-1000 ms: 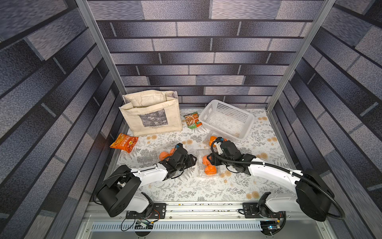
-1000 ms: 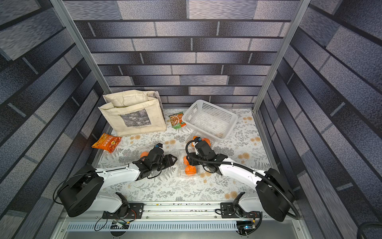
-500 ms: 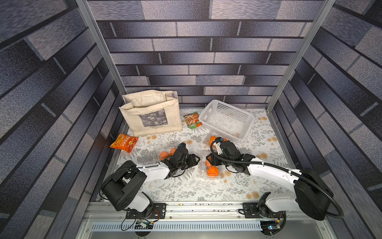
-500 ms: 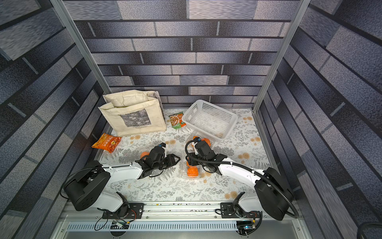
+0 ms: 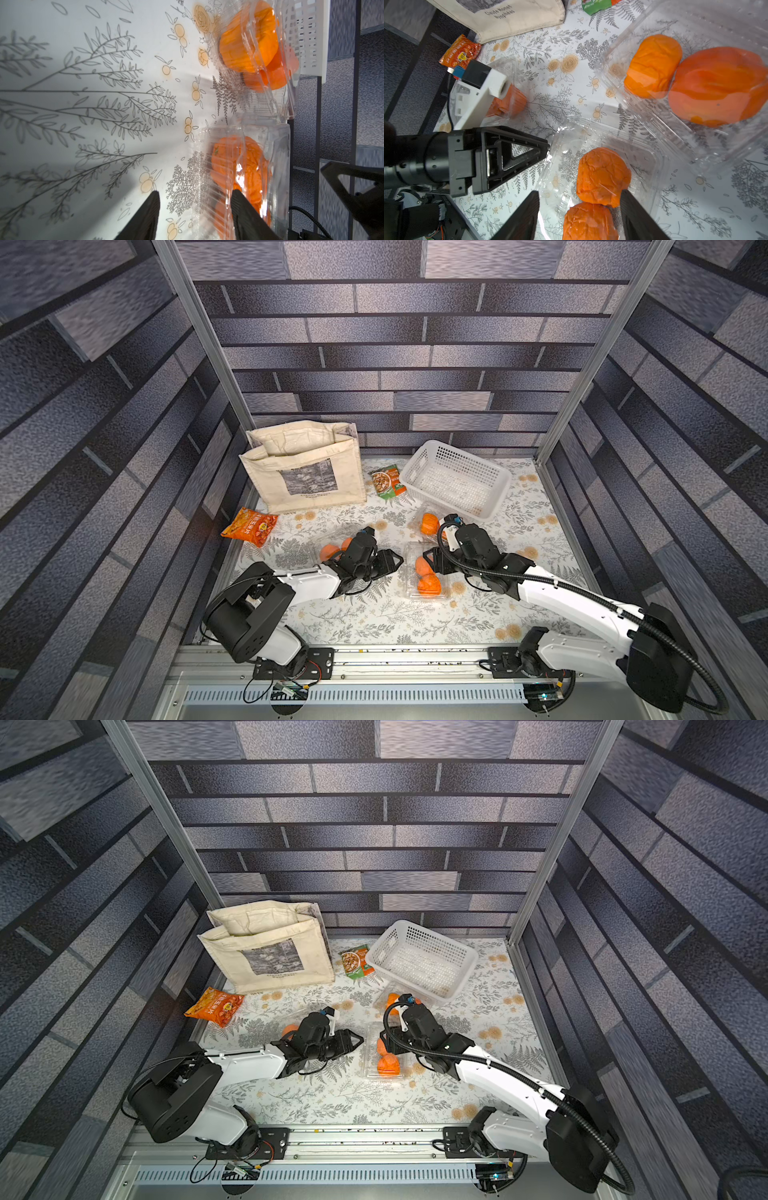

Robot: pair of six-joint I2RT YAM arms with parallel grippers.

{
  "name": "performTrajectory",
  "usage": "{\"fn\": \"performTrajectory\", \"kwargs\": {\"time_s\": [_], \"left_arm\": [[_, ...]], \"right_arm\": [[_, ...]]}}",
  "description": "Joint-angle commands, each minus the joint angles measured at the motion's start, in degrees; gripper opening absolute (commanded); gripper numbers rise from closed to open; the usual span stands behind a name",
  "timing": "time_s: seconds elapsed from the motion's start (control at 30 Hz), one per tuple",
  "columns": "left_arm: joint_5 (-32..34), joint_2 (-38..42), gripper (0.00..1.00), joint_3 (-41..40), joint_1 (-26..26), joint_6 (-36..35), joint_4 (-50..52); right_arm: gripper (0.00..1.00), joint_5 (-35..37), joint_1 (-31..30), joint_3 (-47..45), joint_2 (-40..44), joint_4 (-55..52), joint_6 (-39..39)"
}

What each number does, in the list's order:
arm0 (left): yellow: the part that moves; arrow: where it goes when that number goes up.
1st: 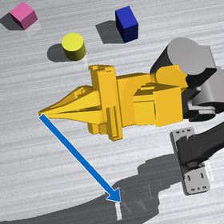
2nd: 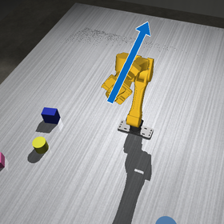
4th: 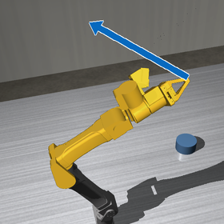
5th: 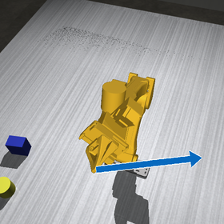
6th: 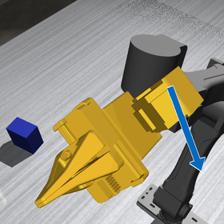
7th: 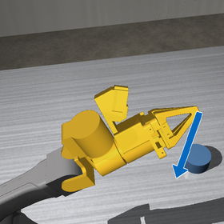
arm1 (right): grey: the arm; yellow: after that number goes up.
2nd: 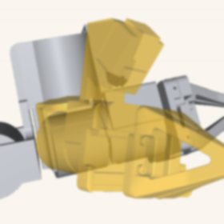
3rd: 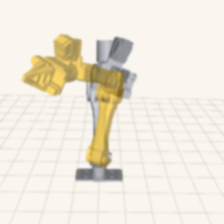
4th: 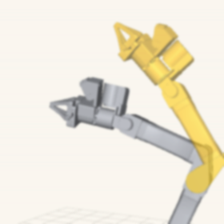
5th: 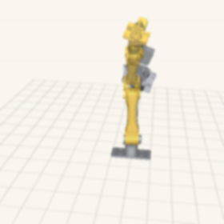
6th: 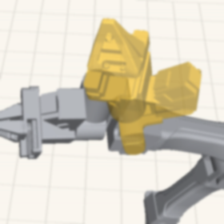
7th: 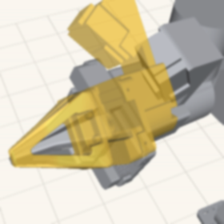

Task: Take oranges out of containers
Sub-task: Adjust the packing box at the center of the board.

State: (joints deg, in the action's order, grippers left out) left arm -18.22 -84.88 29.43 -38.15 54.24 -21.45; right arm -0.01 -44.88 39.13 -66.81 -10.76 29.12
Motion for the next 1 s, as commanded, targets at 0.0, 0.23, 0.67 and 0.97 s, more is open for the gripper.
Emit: {"fn": "performTrajectory", "kwargs": {"time_s": [0.0, 0.23, 0.67, 0.97], "left_arm": [[-1.2, -1.3, 0.58, 1.8, 0.0, -1.7, 1.0], [-1.7, -1.7, 0.58, 2.8, -0.5, -2.5, 2.0], [-6.8, -4.8, 0.59, 5.4, -1.1, -5.0, 2.5], [-8.5, -6.4, 0.59, 6.3, -0.4, -4.8, 2.5]], "right_arm": [[0.62, -0.2, 0.2, -2.1, -1.9, -3.6, 2.0], [0.62, -1.1, 0.2, -3.8, -2.9, -0.5, 3.0], [0.62, -2.0, 0.3, -4.0, -4.8, 1.4, 1.7], [0.66, -0.3, 0.3, -2.6, 0.4, -1.4, 0.2]]}}
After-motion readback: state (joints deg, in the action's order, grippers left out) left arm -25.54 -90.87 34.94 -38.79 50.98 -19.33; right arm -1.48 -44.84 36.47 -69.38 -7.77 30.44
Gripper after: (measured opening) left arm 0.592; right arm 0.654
